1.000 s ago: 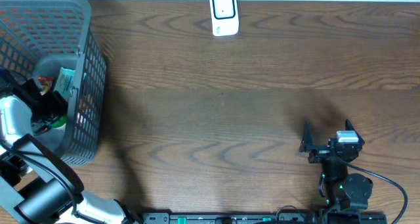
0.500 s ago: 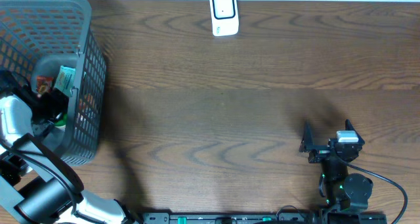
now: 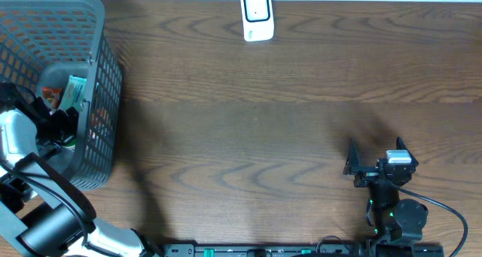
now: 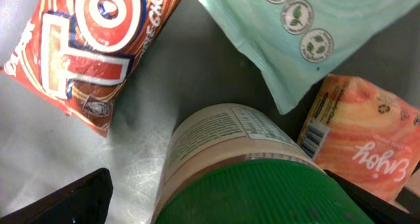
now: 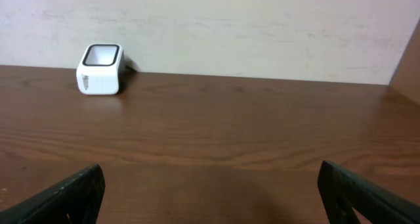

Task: Scan the item barcode
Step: 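Lower the left gripper into the basket and grasp the green-lidded jar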

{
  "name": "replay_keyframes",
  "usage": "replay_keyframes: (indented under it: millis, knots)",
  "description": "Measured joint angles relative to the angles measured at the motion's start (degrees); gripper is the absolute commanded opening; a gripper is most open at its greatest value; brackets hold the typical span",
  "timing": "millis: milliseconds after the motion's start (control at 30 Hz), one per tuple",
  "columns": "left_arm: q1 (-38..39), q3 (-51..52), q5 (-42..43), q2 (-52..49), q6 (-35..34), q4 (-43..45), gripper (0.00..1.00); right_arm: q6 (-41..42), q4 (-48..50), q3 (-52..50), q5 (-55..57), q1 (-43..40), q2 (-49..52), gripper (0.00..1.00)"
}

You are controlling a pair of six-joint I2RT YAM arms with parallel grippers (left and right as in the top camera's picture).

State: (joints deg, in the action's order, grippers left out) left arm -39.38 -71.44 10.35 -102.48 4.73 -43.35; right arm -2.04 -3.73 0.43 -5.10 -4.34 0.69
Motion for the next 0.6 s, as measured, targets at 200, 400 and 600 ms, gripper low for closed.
replay_keyframes:
  millis: [200, 400, 600]
  knots:
    - [0.13, -0.81, 2.78, 0.0, 8.96, -0.15, 0.98, 0.0, 0.0, 0.0, 0.0, 0.0, 0.0, 0.99]
    - [1.68, -0.85, 4.98, 0.0, 18.38, -0.31, 0.98, 0.0, 0.0, 0.0, 0.0, 0.0, 0.0, 0.99]
    - [2.8, -0.85, 3.8, 0.0, 24.68, -0.24, 0.98, 0.0, 0.0, 0.0, 0.0, 0.0, 0.0, 0.99]
